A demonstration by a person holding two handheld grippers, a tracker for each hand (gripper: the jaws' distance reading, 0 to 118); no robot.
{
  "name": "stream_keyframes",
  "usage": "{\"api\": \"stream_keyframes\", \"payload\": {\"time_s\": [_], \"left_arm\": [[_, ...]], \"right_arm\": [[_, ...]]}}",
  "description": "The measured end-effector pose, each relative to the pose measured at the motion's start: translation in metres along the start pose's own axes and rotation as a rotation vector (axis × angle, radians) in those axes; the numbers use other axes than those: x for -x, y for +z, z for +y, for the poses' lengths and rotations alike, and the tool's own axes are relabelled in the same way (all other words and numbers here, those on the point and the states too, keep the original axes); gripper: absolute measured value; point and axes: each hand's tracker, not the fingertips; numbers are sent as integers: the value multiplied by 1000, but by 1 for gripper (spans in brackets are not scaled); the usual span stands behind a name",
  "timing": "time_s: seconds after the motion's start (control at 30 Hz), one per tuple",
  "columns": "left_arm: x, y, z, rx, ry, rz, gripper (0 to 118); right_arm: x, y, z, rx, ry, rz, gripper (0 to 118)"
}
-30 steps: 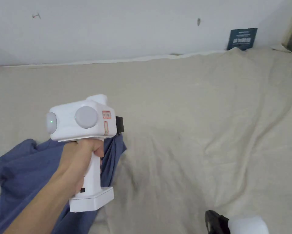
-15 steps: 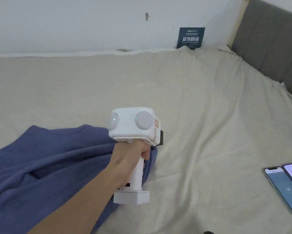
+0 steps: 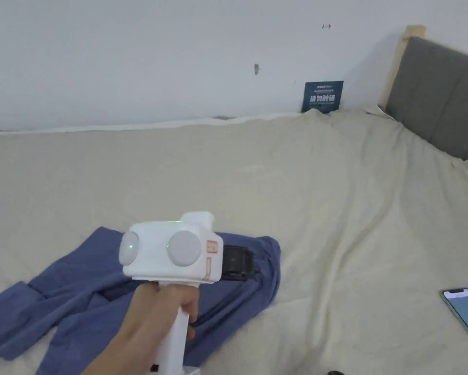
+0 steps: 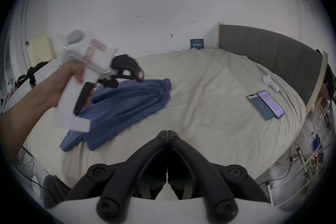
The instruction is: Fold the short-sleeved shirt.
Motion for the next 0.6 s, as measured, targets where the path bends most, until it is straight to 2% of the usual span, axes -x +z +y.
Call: {"api": "stream_keyframes", "payload": {"time_s": [0.13,0.2,0.23,0.27,0.3,0.37,0.47,0.6], "left_arm": [[54,91,-57,-141,31,92,116],[80,136,-88,-226,68,131,99],[90,155,-101,-261,81,150,81],[94,172,-114,-298,75,236,39],[103,191,-128,-349,90,294,12],[116,221,-147,-448,122,357,10],[128,252,-171,-441,128,442,10],[142,264,-198,-406,144,438,10]], "right_arm": [[25,7,3,-32,66,51,0],[38,9,5,-63,97,74,0],[44,10,7,-68,109,81,0],[50,10,8,-74,120,84,0],[56,11,10,-80,130,92,0],[65,12,15,-94,139,113,0],[79,15,19,-112,158,127,0],[88,15,20,-123,162,139,0]]}}
